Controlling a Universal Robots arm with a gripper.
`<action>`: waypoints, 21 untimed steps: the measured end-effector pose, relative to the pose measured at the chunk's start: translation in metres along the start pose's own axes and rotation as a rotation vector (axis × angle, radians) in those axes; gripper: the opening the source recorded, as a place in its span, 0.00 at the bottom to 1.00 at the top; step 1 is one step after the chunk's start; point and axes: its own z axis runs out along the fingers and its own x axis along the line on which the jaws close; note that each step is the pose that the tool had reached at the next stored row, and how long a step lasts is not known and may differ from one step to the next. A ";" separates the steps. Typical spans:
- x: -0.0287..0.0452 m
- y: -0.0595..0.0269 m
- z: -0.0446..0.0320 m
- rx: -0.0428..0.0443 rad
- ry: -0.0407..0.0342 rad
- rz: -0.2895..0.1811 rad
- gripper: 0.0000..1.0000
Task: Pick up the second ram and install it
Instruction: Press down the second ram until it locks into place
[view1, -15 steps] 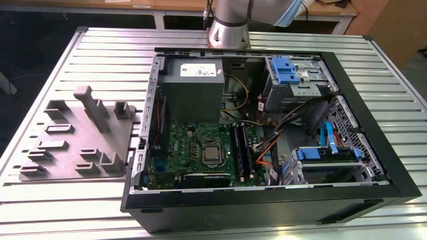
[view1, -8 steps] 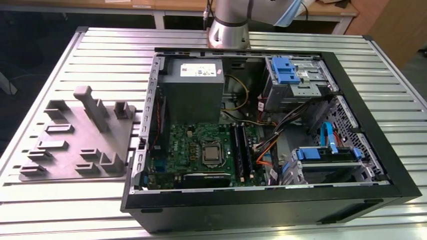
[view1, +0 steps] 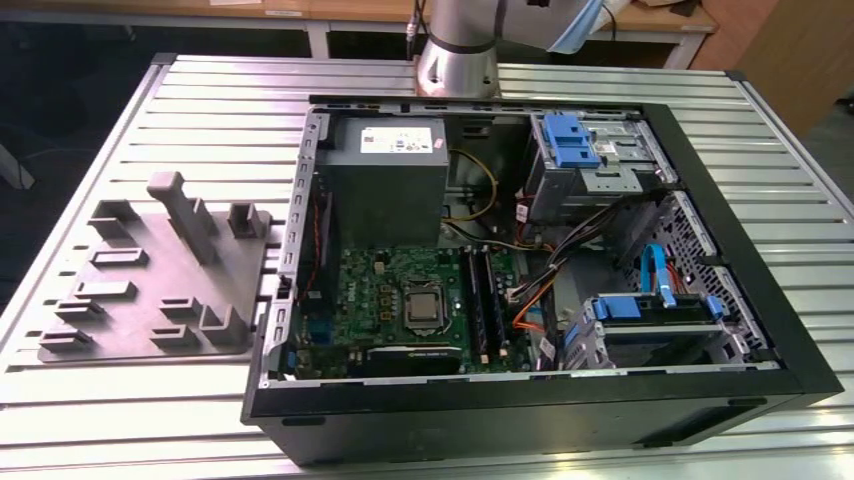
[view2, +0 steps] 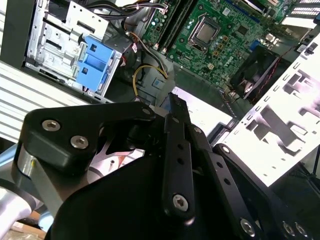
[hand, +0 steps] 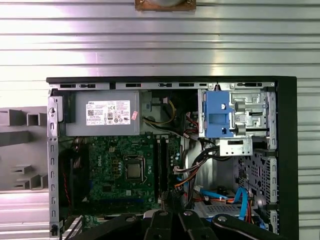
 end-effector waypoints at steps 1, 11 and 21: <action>0.0000 0.0000 0.0005 0.0000 0.0000 0.000 0.10; 0.0002 -0.0001 0.0049 0.0000 0.0001 0.000 0.10; 0.0004 -0.0001 0.0093 0.0000 0.0000 0.000 0.10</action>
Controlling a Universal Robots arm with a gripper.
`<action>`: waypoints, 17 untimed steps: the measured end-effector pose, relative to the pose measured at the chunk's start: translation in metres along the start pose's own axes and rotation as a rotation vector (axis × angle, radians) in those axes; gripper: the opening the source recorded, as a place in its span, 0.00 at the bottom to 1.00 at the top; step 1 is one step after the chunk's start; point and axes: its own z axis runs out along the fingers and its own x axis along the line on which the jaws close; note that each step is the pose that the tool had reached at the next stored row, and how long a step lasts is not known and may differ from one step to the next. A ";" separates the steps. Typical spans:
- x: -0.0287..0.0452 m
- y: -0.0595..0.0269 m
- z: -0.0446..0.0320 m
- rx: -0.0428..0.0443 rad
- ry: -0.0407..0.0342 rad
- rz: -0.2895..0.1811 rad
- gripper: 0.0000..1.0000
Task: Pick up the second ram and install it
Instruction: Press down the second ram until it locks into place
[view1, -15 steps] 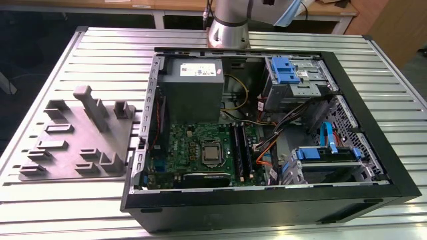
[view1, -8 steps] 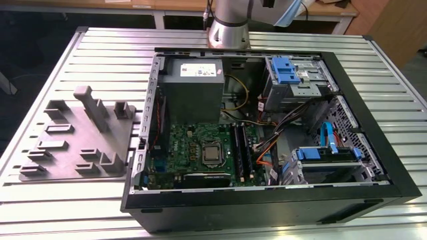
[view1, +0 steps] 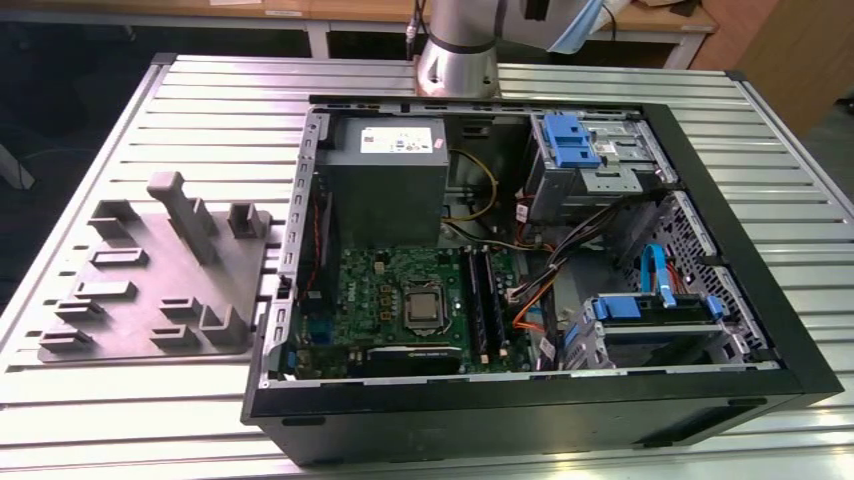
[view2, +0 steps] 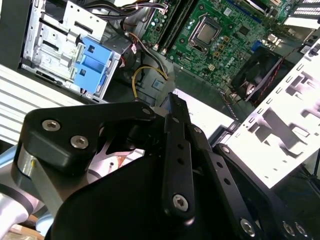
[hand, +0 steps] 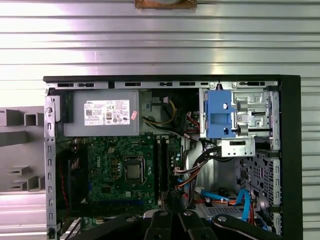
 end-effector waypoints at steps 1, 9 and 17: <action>0.0000 0.0000 0.0005 0.0000 0.0000 0.000 0.10; 0.0001 -0.0001 0.0040 0.0000 0.0000 0.000 0.10; 0.0003 -0.0001 0.0075 0.0000 0.0000 0.000 0.10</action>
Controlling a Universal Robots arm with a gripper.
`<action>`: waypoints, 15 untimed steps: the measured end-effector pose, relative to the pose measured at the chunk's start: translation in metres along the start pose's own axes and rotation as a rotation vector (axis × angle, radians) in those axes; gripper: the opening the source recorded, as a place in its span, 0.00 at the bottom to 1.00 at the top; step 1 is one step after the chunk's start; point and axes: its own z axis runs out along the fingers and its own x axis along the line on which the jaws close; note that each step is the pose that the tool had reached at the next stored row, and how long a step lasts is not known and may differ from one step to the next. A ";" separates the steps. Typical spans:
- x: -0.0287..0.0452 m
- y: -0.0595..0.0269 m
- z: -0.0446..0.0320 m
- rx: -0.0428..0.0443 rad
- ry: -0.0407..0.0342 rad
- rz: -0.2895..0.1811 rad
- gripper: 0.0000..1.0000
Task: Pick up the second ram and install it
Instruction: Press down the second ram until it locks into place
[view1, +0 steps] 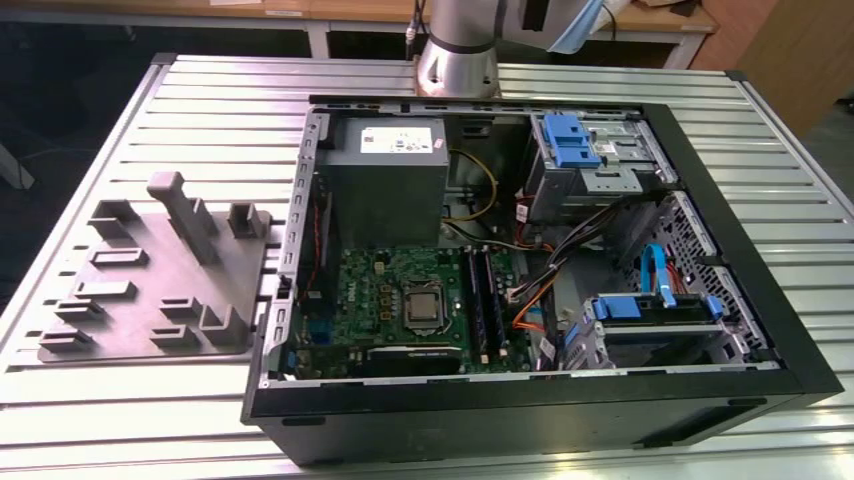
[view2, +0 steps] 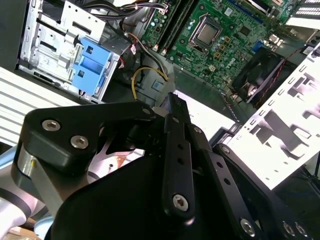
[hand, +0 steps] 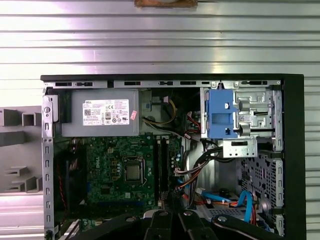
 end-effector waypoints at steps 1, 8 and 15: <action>0.0000 0.0000 0.0004 0.0000 0.0000 0.000 0.10; 0.0001 0.0000 0.0036 -0.0001 0.0000 0.000 0.10; 0.0003 -0.0001 0.0067 0.0000 0.0000 0.000 0.10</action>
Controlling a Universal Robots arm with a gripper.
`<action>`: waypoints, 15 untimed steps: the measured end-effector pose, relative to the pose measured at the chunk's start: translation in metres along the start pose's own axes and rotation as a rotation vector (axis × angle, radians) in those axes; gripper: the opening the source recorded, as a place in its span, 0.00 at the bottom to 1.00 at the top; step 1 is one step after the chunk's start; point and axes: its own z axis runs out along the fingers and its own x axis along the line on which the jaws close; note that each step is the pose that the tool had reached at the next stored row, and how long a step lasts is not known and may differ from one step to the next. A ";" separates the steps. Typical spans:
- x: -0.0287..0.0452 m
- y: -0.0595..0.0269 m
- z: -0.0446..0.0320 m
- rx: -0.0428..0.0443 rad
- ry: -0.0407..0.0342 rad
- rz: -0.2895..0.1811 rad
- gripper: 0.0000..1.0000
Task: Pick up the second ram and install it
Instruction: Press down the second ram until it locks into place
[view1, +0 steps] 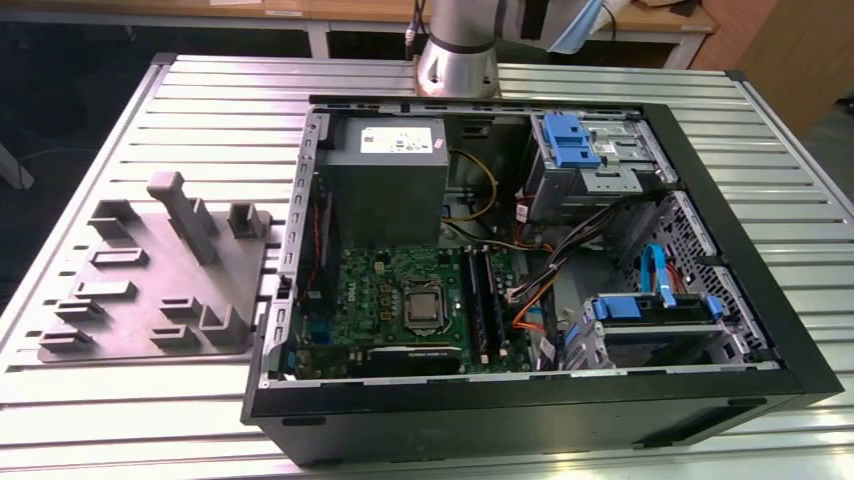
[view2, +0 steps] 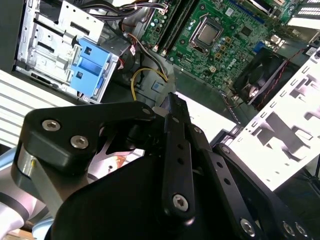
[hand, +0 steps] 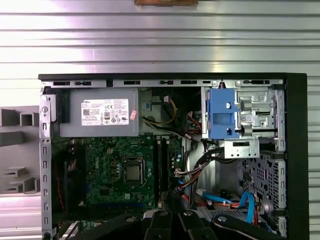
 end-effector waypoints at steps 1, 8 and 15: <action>0.0000 0.0000 0.0004 0.0000 0.0000 0.000 0.10; 0.0001 0.0000 0.0035 0.0001 0.0000 0.000 0.10; 0.0002 -0.0001 0.0058 0.0004 0.0000 0.000 0.10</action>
